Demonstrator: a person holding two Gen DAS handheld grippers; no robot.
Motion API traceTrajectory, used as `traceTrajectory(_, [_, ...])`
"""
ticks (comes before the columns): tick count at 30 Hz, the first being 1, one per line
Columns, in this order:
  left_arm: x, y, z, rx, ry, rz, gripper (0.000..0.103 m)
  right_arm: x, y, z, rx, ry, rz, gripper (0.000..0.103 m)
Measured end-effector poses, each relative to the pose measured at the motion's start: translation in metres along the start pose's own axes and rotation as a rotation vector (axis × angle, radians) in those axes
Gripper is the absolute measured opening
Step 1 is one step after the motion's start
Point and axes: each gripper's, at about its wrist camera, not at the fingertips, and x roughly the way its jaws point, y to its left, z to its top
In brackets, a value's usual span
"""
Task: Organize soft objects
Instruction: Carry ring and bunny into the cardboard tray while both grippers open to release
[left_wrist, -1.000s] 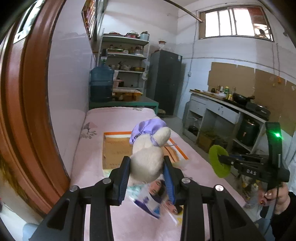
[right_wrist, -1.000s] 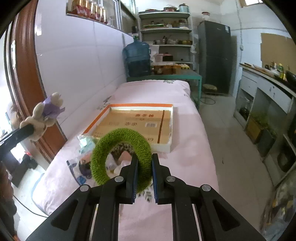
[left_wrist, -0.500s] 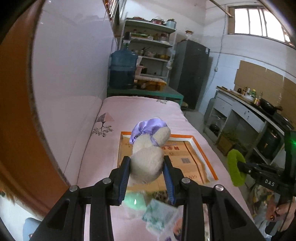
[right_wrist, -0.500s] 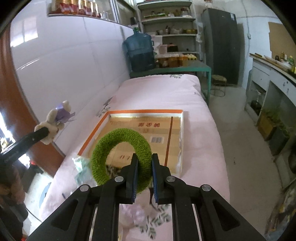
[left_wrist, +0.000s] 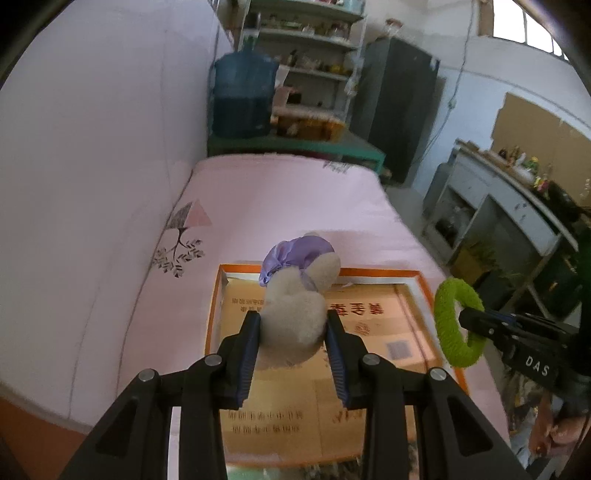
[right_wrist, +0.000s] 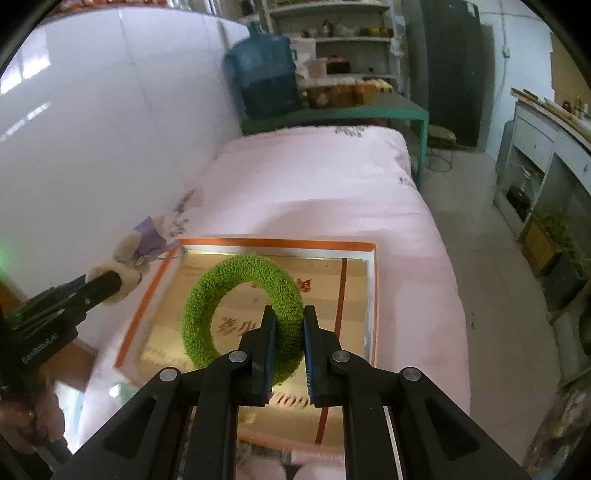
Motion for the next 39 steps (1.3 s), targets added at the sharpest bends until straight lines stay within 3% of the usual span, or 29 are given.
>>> traceTrajectory(12, [0.083,0.000,-0.001,-0.005,0.154,0.059,0.035,0.089,-0.007,0.016,0.018,0.122,-0.043,0.013])
traceTrajectory(24, [0.110,0.002,-0.011,0.022,0.194,0.063,0.038,0.128,-0.020,0.007,0.027,0.167,-0.091,0.016])
traceTrajectory(27, [0.111,0.004,-0.011,0.005,0.205,0.034,0.041,0.130,-0.023,0.001,0.054,0.173,-0.068,0.028])
traceTrajectory(29, [0.110,0.005,-0.011,-0.011,0.212,0.010,0.049,0.125,-0.025,0.000,0.060,0.149,-0.075,0.056])
traceTrajectory(30, [0.109,0.006,-0.010,-0.020,0.216,-0.001,0.054,0.123,-0.025,0.000,0.058,0.138,-0.079,0.059])
traceTrajectory(39, [0.076,0.000,-0.005,-0.028,0.130,-0.044,0.060,0.089,-0.017,-0.005,0.042,0.068,-0.068,0.061])
